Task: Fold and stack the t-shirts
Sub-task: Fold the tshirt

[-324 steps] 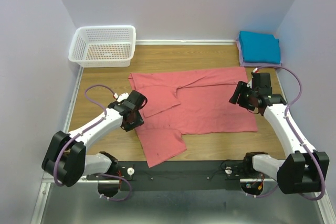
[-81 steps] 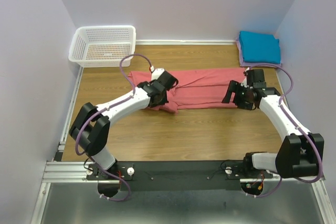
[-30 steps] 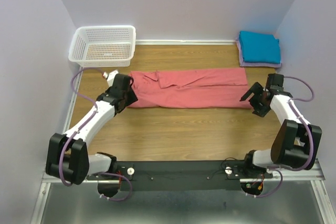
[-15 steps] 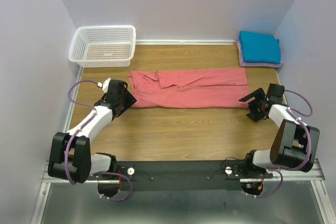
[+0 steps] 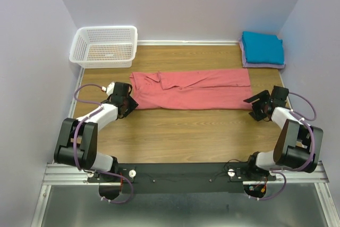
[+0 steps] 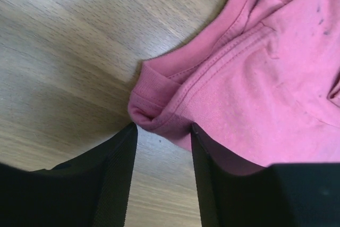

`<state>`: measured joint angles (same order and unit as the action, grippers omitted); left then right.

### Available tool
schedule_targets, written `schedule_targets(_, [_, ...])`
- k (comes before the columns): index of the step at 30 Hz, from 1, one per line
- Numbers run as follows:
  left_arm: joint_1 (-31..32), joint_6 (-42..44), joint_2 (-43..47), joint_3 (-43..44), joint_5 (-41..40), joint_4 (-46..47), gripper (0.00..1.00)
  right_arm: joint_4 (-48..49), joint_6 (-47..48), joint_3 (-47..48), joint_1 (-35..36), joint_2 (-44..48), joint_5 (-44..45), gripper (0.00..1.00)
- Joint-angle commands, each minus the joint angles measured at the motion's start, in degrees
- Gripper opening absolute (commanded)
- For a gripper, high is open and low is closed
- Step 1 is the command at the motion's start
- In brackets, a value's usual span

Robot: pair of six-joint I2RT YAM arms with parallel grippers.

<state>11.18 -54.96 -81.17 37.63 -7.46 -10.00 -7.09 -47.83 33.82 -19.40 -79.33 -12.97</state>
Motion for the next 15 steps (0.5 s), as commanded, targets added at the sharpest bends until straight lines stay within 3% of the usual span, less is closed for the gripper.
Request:
schedule_targets(1, [-0.55, -1.03, -1.62, -1.33, -2.82, 2.44, 0.5, 0.32, 0.02, -2.18, -0.73, -2.14, 4.18, 0.77])
schedule_targets(8, [-0.63, -1.03, -2.77, -2.38, -3.61, 4.02, 0.47, 1.12, 0.81, -2.71, -1.17, -3.73, 5.85, 0.64])
schedule_targets(13, [-0.9, -0.59, -3.12, -2.82, -4.4, 3.5, 0.32, 1.29, 1.43, -2.8, -1.78, -4.69, 6.47, 0.5])
schedule_targets(15, [-1.25, -0.5, -2.86, -3.17, -4.23, 3.06, 0.19, 1.29, 1.78, -2.89, -2.13, -4.78, 6.82, 0.38])
